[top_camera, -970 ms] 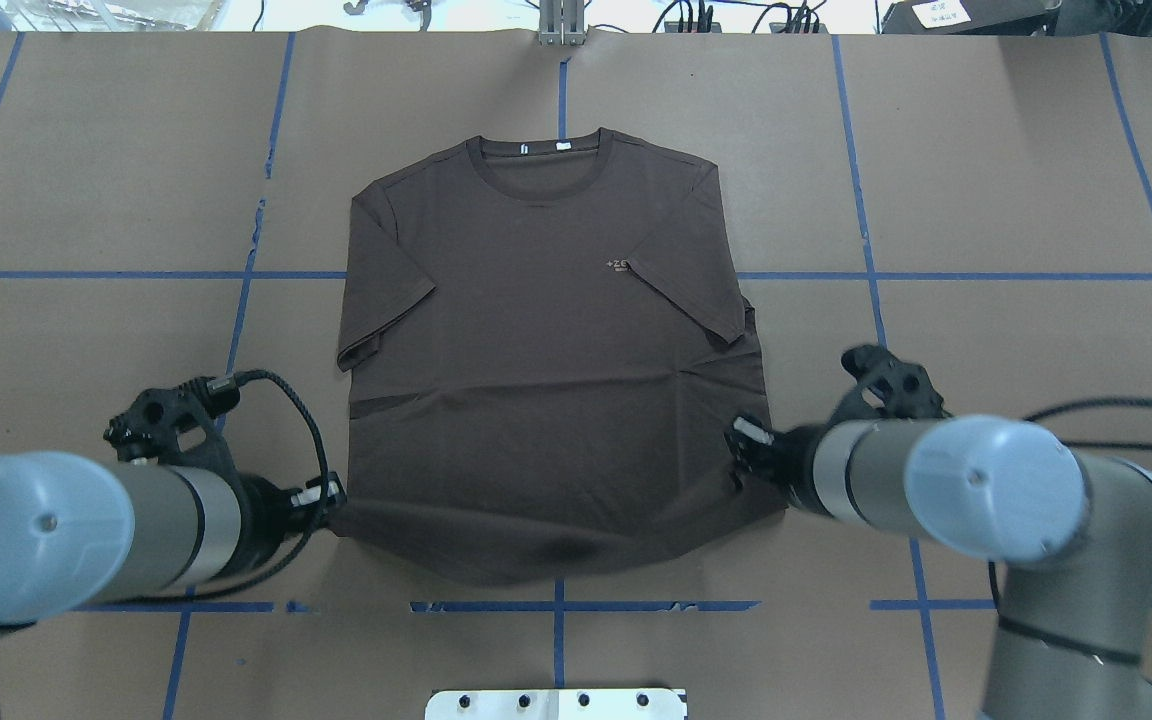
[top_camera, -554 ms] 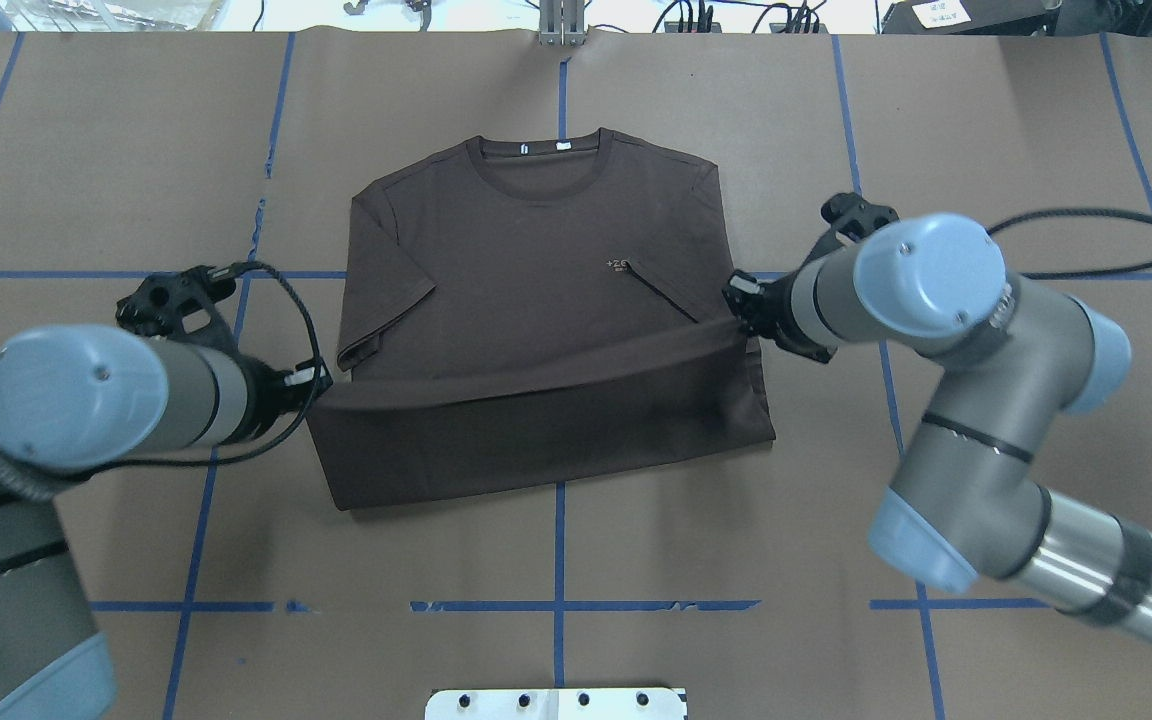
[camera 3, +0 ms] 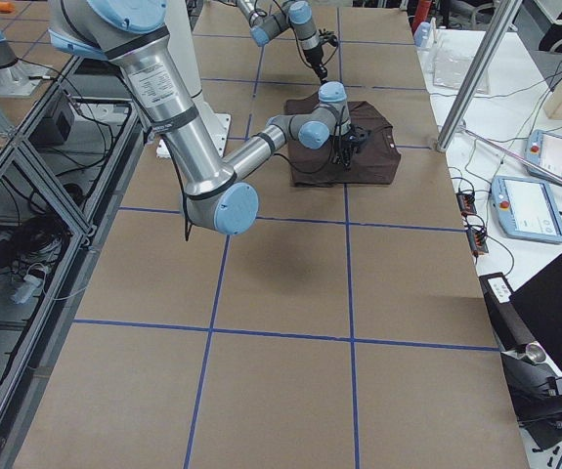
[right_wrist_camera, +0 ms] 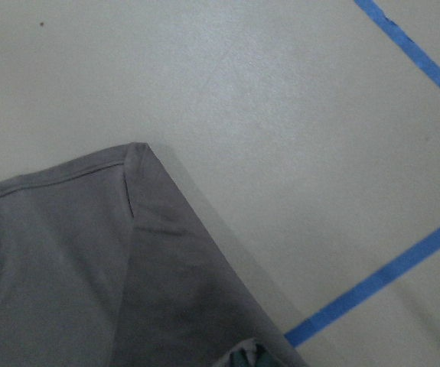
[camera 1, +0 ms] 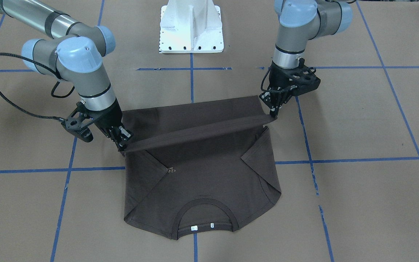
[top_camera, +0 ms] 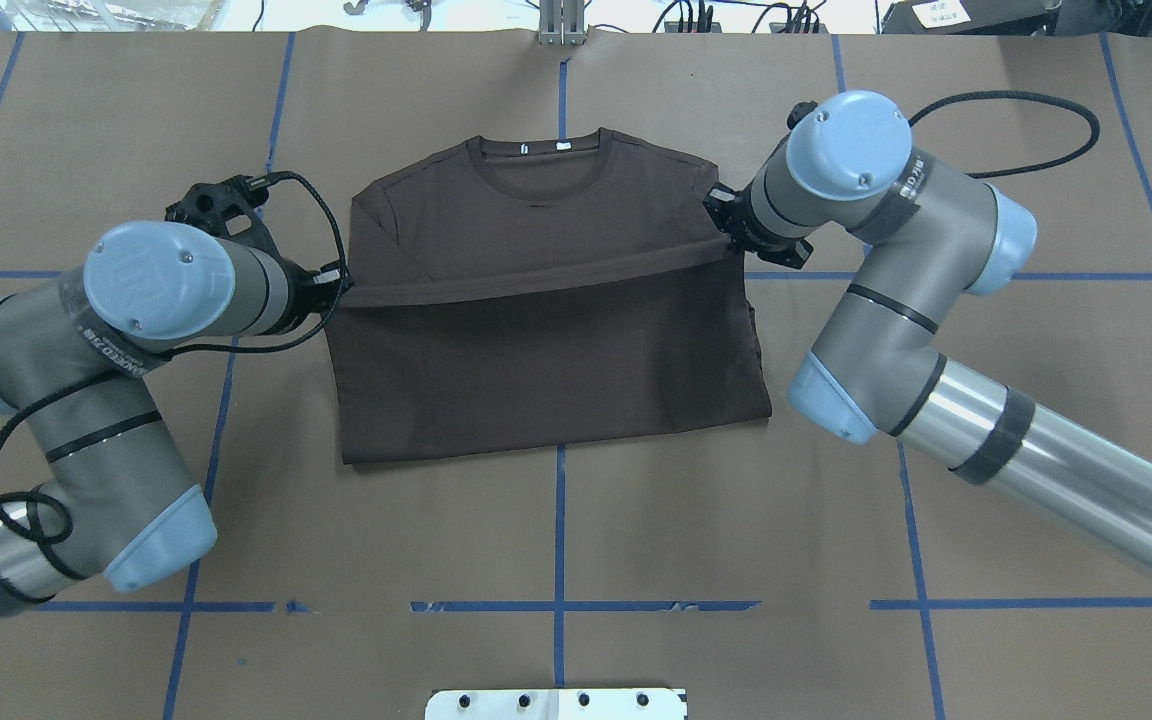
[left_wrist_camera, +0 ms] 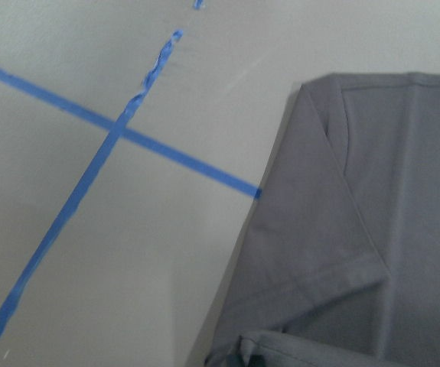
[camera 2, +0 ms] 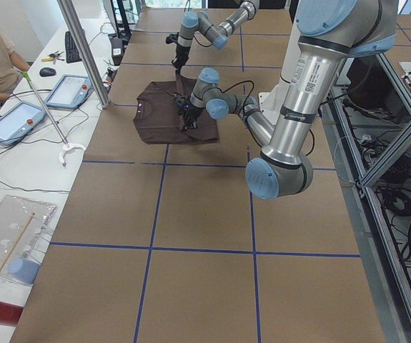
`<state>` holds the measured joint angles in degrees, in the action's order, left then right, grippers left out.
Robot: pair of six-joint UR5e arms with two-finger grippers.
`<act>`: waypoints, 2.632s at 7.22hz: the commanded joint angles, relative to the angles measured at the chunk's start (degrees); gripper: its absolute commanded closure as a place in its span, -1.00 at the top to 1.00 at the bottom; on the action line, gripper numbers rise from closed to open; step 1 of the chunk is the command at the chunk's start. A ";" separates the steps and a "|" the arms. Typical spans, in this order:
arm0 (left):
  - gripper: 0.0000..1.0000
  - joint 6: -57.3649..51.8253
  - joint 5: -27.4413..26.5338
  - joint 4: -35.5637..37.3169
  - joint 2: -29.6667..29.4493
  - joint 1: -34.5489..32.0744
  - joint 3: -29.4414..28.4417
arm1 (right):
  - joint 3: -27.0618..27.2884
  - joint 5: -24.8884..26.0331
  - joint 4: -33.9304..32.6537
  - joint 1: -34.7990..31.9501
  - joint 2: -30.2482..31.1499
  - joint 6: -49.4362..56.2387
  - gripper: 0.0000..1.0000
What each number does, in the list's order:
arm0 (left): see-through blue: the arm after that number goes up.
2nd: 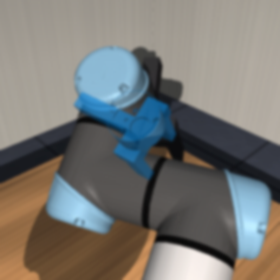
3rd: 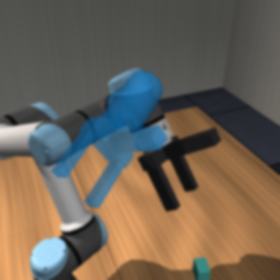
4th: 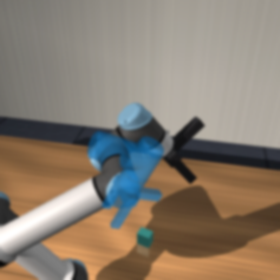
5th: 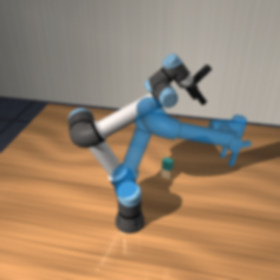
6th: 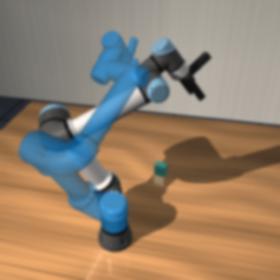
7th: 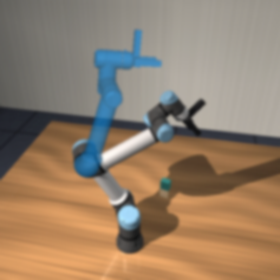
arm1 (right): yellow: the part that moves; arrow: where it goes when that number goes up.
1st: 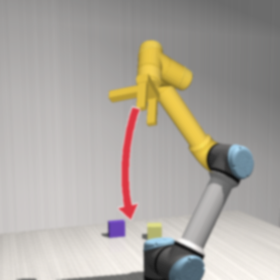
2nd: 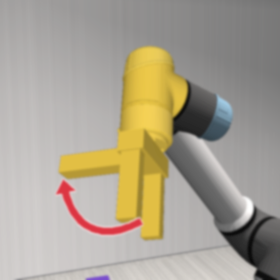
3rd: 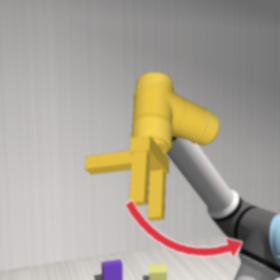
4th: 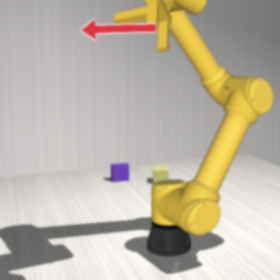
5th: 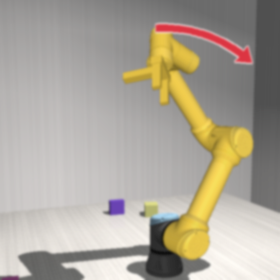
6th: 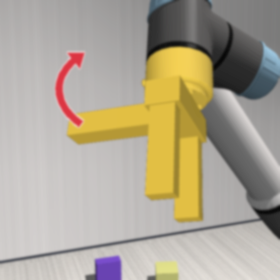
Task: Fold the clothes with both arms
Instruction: 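Lift the hem with both grippers and fold it toward the collar, then release the hem and raise both grippers away from the folded shirt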
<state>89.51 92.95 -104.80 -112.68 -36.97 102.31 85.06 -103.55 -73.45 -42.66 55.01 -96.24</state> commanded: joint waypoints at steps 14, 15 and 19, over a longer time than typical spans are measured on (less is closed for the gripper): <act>0.02 -7.95 -1.28 -9.89 -7.91 -6.09 -15.82 | -20.56 1.07 10.52 -4.10 -11.42 0.71 0.75; 0.10 -7.86 -1.19 -10.85 -7.99 -6.09 -15.56 | -18.99 0.99 10.60 -4.19 -11.16 0.10 1.00; 0.10 -6.99 -0.92 -11.83 -7.11 -6.44 -13.11 | 6.12 -0.07 10.26 3.87 7.88 -4.10 1.00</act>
<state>82.20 92.06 -116.58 -119.98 -43.36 88.63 84.37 -103.87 -63.02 -42.10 57.16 -97.78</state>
